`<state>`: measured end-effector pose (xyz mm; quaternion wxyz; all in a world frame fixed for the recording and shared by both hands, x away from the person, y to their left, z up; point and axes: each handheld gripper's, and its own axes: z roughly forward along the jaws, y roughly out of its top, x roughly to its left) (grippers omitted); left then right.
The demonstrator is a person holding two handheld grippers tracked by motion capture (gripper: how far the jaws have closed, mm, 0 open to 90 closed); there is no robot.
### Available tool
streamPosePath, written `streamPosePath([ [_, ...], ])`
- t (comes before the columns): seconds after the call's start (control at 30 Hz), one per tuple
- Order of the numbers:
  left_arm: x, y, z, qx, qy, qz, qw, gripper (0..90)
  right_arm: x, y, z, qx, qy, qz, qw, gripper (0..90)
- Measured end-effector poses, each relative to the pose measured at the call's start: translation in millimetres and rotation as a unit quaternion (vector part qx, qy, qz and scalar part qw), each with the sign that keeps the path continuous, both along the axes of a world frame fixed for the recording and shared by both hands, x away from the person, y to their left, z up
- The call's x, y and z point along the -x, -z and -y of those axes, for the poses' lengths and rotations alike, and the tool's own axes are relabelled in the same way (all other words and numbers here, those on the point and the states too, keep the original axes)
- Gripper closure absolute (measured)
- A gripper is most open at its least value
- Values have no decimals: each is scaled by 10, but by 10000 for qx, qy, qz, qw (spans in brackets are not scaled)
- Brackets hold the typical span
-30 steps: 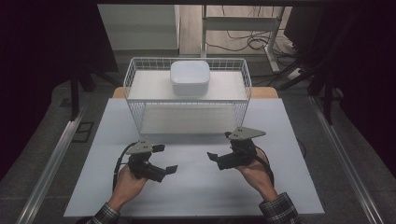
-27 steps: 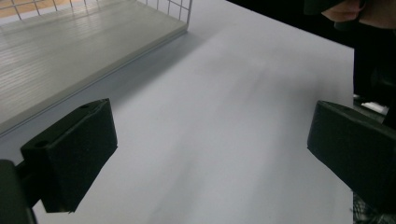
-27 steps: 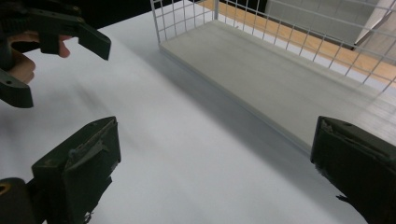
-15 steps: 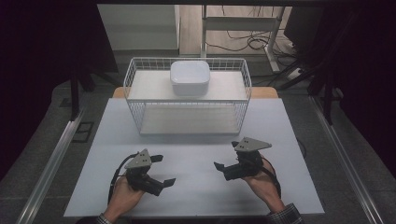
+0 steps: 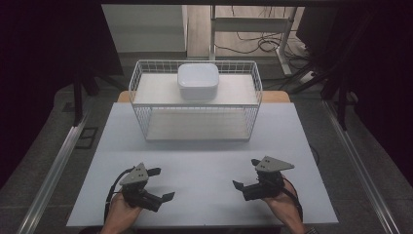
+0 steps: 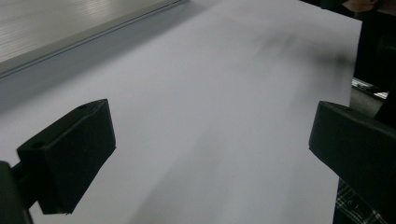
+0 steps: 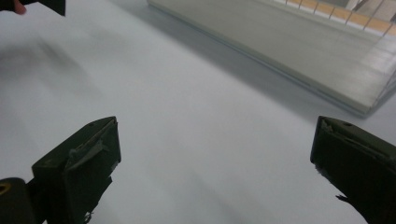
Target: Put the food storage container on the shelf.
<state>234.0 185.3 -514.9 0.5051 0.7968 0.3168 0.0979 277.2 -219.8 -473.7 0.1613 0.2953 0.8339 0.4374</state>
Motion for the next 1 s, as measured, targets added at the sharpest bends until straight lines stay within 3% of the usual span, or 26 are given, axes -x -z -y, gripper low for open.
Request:
streamPosePath([
  [0.23,61,63,-122,-104,-135,-87,9998,0,93,98,82,131,51,-131,9998,14],
  [0.5,110,162,-193,-494,-277,-214,9982,0,183,213,141,227,69,-313,9992,14],
  [0.83,155,257,-289,-562,-337,-632,9958,10,244,404,130,891,15,-618,9941,10],
  [1.0,145,265,-294,-546,-346,-703,9954,14,240,439,110,1006,-19,-687,9926,11],
])
